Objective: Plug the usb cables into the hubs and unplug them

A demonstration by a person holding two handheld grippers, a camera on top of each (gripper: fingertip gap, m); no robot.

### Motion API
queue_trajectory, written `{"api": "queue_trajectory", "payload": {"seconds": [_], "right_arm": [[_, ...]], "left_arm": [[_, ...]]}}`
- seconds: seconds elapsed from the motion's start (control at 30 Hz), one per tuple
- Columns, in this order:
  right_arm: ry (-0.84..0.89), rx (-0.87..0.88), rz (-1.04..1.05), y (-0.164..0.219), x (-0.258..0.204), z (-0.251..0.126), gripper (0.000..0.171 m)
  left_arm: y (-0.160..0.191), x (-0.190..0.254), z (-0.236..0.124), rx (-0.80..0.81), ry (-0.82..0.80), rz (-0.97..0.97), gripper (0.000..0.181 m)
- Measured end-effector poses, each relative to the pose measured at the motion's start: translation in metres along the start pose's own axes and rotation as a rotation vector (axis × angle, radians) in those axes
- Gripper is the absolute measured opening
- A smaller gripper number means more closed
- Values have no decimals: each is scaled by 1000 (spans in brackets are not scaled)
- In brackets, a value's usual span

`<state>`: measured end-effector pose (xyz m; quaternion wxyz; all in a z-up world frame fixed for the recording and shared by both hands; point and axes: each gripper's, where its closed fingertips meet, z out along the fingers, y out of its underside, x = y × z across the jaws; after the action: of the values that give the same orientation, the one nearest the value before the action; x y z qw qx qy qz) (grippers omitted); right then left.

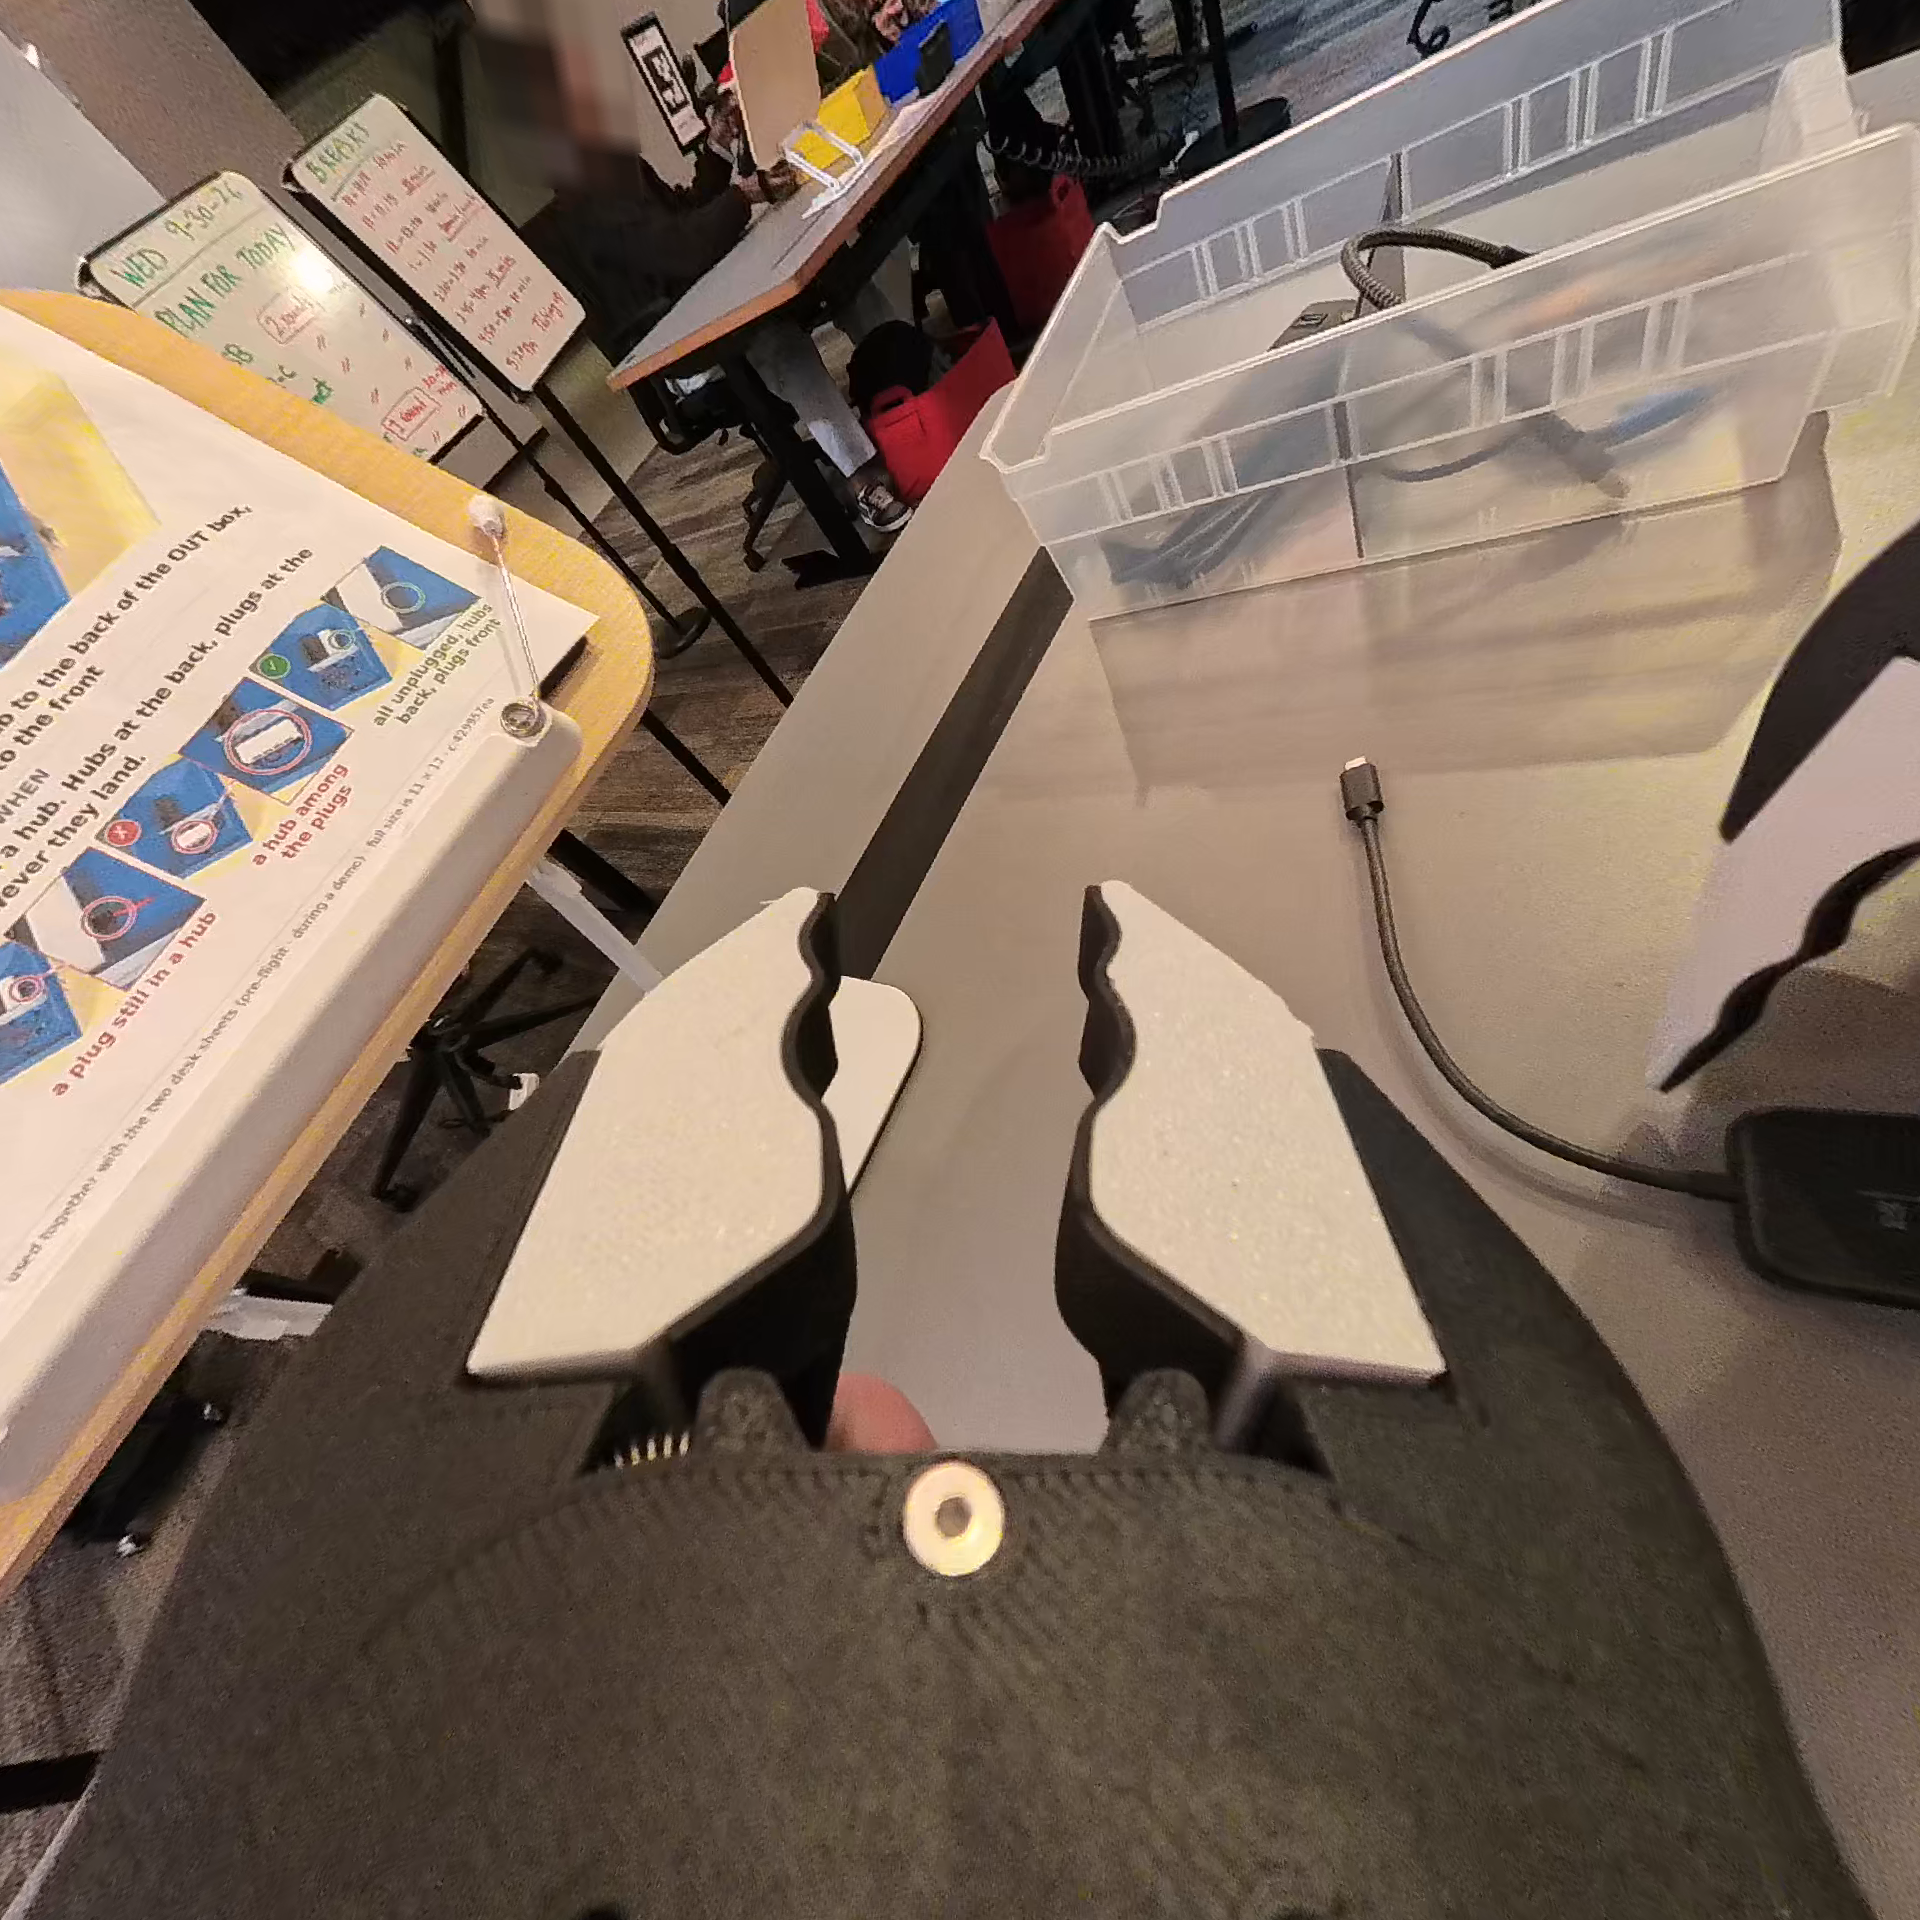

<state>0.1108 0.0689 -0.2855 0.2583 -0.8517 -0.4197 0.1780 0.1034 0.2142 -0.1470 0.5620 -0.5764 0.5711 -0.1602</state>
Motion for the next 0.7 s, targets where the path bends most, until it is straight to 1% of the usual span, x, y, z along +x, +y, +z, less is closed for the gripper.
{"api": "queue_trajectory", "payload": {"seconds": [0.07,0.13,0.27,0.37,0.4,0.5,0.6,0.63,0.67,0.7], "right_arm": [[24,-17,9,-1,1,7,75],[61,-46,0,0,1,11,73],[145,-106,-26,10,2,-3,70],[167,-126,9,20,-6,-10,74],[169,-126,24,23,-10,-11,77],[198,-160,57,37,-15,-13,76],[202,-123,121,39,-18,-13,65],[211,-114,130,38,-18,-13,60],[219,-105,139,38,-17,-13,50],[225,-99,145,38,-16,-13,49]], "left_arm": [[0,-1,0,1,0,-3,44],[0,0,0,2,2,-4,44],[-3,-1,-3,8,-4,-1,44],[-5,-3,-4,20,-4,-16,44],[-6,-3,-4,21,-2,-18,44],[-6,-3,-4,25,4,-26,44],[-7,-3,-5,31,4,-28,44],[-7,-3,-5,34,5,-31,44],[-8,-3,-6,39,5,-35,44],[-9,-4,-7,43,5,-38,44]]}}
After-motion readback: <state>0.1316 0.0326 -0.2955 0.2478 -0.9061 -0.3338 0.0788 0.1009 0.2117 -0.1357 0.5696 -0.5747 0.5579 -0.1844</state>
